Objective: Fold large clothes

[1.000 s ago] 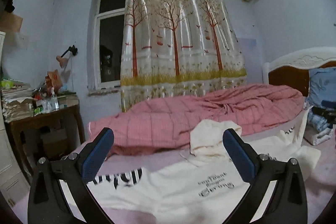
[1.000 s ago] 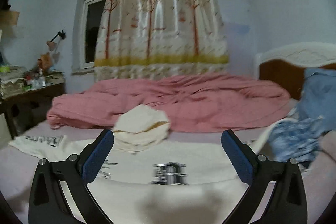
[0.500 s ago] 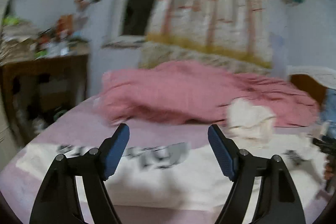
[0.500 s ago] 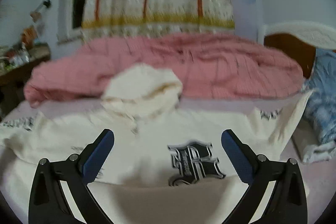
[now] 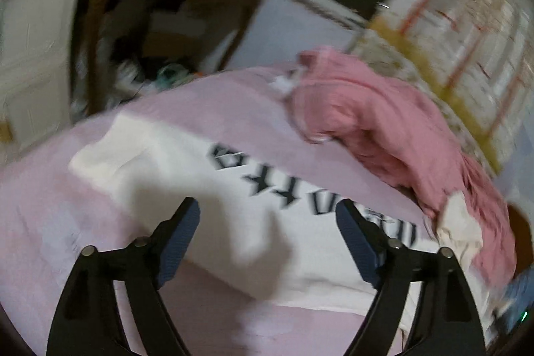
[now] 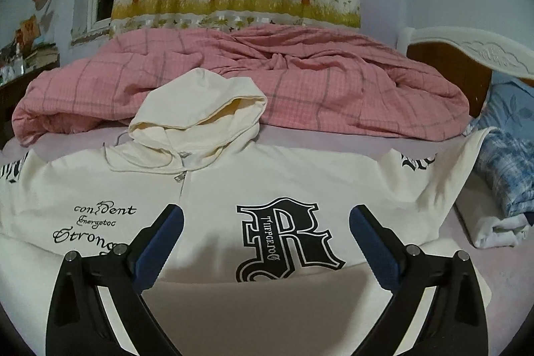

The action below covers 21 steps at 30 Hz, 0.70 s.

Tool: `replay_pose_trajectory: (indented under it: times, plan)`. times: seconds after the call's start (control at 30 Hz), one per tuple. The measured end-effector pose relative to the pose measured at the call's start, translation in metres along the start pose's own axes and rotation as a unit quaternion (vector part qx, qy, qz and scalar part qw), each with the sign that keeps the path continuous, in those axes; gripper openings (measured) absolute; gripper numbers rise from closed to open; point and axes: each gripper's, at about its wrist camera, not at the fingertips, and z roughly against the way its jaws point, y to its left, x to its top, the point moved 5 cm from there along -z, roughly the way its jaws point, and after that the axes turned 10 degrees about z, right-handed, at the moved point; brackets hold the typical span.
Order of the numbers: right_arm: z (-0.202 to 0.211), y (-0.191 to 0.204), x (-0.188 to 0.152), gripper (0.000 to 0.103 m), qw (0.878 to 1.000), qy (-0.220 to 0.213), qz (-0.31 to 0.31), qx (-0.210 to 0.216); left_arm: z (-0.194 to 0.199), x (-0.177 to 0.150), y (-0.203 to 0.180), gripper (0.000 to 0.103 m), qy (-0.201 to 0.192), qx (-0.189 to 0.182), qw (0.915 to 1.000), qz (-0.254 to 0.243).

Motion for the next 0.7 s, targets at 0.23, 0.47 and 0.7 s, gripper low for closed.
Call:
replay_pose_trajectory:
  times: [0.23, 0.47, 0.7]
  plan:
    - [-0.001, 0.012, -0.002, 0.1, 1.0, -0.002, 0.03, -0.004, -0.037, -0.004, 0.064, 0.088, 0.03, 0.049, 0.9949, 0.083]
    - [-0.006, 0.006, -0.003, 0.098, 1.0, 0.005, 0.009, 0.012, -0.056, 0.016, 0.073, 0.004, 0.021, 0.037, 0.9965, 0.073]
    - [-0.01, -0.013, 0.002, 0.096, 1.0, 0.002, -0.021, 0.017, 0.016, 0.018, -0.026, 0.003, -0.107, 0.003, 0.9937, -0.033]
